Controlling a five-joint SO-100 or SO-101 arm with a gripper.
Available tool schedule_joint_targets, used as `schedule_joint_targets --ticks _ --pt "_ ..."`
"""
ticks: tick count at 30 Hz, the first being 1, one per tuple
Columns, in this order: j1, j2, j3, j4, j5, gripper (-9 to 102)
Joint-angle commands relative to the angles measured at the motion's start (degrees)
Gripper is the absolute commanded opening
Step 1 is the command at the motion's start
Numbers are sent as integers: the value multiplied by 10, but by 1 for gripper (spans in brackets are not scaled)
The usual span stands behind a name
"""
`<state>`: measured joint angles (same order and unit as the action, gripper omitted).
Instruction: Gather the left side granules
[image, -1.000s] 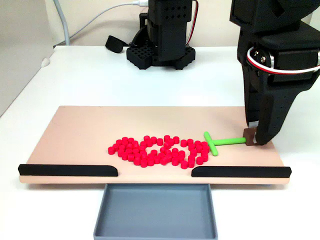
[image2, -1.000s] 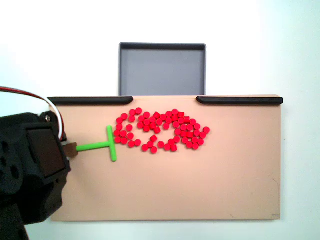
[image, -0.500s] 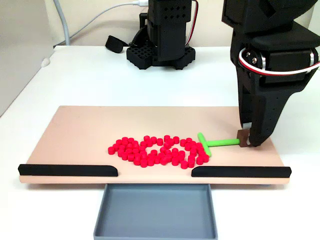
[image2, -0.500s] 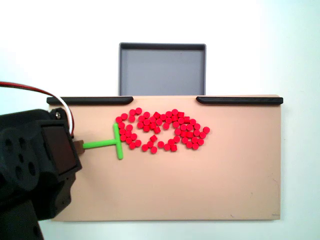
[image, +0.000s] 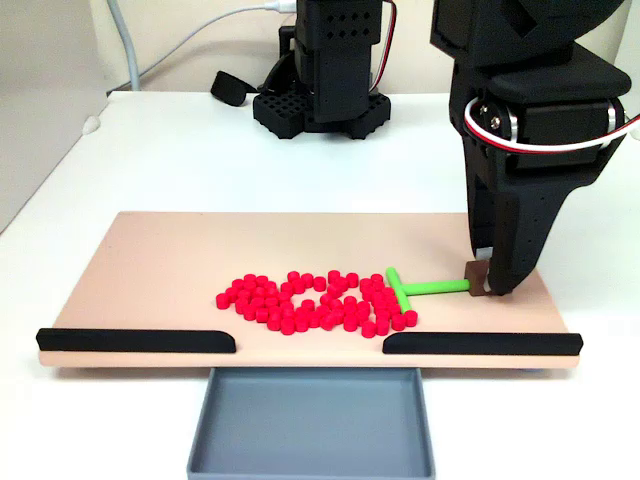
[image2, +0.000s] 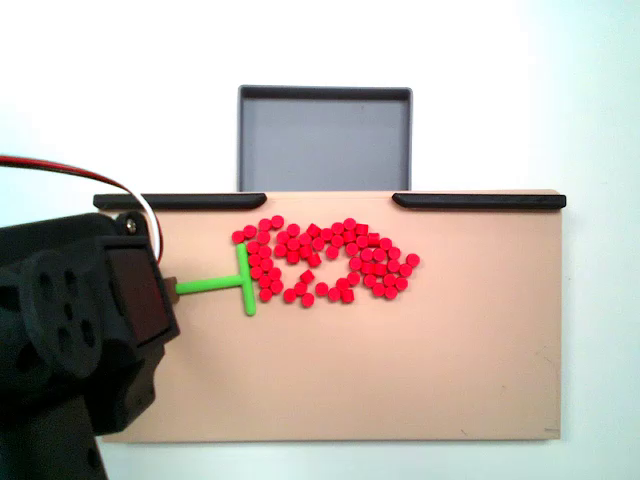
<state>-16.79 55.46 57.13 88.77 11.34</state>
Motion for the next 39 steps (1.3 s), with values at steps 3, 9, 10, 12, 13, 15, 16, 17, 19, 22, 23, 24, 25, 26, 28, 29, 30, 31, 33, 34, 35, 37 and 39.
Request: schedule_joint_targets --ticks 3,9,10,12,13,15,16,17,19,22,23,24,25,26,28,29,30,31,33,34,35,37,39 --pt "10 9 -10 0 -6 0" --pt "13 10 -10 0 -10 0" --pt "14 10 -10 0 -11 0" --pt "15 10 -10 0 -12 0" --pt "15 10 -10 0 -12 0" --pt "17 10 -10 0 -13 0" --pt "18 10 -10 0 -14 0" --pt "18 11 -10 0 -15 0" --pt "19 11 -10 0 -16 0" --pt "21 11 -10 0 -18 0" --pt "21 11 -10 0 -18 0" --pt "22 11 -10 0 -19 0" --pt "22 11 -10 0 -19 0" --pt "22 11 -10 0 -19 0" --pt "23 11 -10 0 -19 0" --pt "23 11 -10 0 -19 0" --pt "23 11 -10 0 -19 0" --pt "23 11 -10 0 -19 0" --pt "23 12 -10 0 -19 0" --pt "23 12 -10 0 -19 0" --pt "23 12 -10 0 -19 0" --pt "23 13 -10 0 -19 0" --pt "23 14 -9 0 -18 0"
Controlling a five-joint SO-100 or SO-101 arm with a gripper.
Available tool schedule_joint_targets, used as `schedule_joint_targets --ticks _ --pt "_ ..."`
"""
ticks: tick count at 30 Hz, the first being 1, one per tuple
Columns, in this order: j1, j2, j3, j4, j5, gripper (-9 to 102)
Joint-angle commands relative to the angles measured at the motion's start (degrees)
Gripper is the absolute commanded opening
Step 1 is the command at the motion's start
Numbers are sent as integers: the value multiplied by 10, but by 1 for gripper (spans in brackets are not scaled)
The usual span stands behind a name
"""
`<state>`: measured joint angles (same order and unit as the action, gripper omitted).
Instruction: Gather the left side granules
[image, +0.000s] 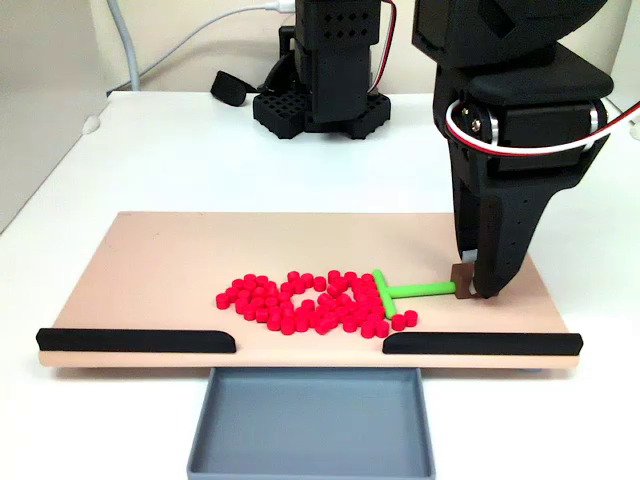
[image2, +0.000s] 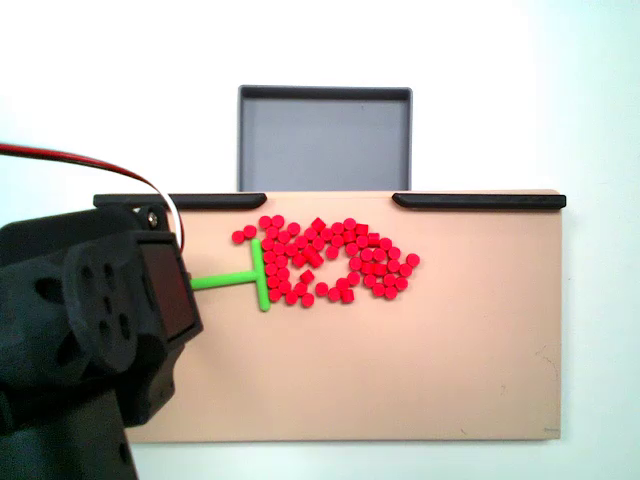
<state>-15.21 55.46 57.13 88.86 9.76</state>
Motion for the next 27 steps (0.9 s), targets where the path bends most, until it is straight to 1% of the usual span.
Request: schedule_joint_targets --ticks 1,27 --pt "7 14 -9 -1 -3 0" --pt "12 53 -7 16 -8 0"
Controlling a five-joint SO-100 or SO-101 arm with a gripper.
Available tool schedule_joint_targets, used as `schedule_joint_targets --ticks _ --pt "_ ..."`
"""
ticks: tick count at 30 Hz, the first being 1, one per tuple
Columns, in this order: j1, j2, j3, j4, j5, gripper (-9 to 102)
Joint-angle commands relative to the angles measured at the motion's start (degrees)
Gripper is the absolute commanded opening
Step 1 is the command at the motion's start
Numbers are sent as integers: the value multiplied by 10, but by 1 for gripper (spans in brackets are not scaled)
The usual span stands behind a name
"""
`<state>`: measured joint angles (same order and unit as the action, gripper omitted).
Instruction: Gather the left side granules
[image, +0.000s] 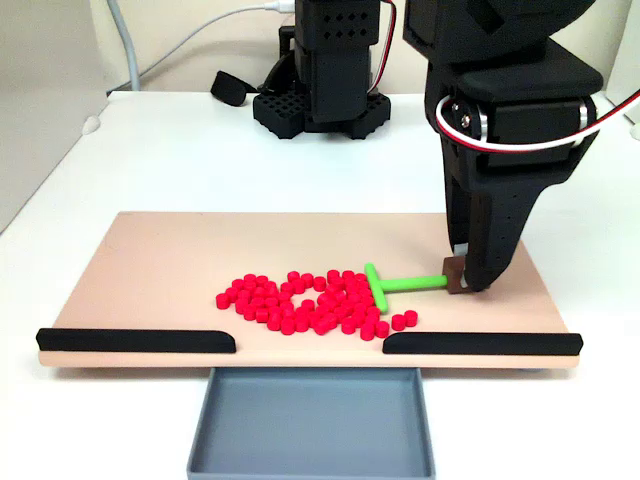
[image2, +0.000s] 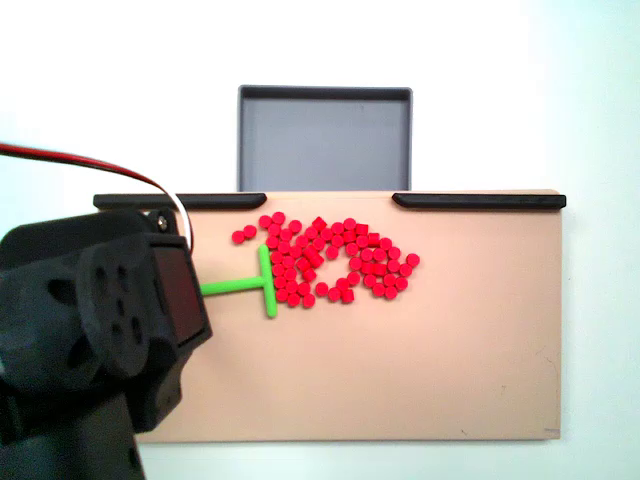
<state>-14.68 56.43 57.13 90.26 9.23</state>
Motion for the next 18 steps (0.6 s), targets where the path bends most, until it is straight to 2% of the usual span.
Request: schedule_joint_targets --ticks 1,11,18 --pt "7 46 -7 2 -3 0" --pt "-2 76 -4 16 -10 0" --pt "-21 123 49 16 -80 0"
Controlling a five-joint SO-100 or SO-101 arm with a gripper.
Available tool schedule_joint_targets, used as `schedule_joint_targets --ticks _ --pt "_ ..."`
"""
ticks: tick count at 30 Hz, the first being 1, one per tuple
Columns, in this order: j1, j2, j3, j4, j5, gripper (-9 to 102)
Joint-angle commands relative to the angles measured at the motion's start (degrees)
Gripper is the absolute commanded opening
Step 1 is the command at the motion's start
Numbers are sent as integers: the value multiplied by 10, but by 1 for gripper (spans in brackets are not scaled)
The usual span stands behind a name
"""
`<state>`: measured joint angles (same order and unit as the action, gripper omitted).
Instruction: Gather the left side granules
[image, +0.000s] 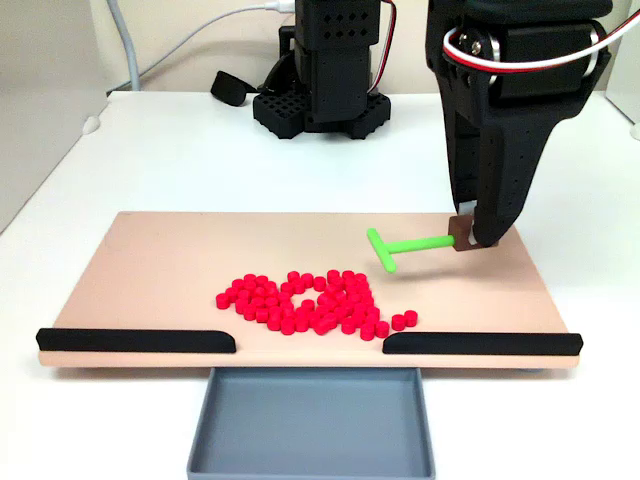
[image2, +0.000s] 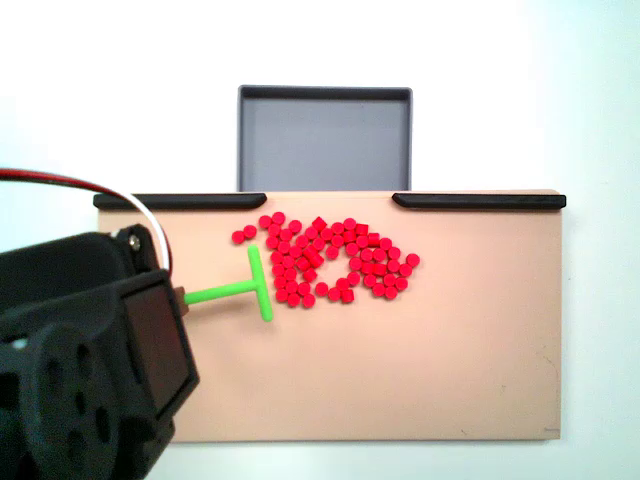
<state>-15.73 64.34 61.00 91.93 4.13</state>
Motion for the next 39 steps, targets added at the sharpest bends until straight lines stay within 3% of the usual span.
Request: schedule_joint_targets --ticks 1,14,39 --pt "-13 50 18 -1 -46 0" --pt "-22 119 100 -2 -266 0" --pt "87 214 184 -2 -713 0"
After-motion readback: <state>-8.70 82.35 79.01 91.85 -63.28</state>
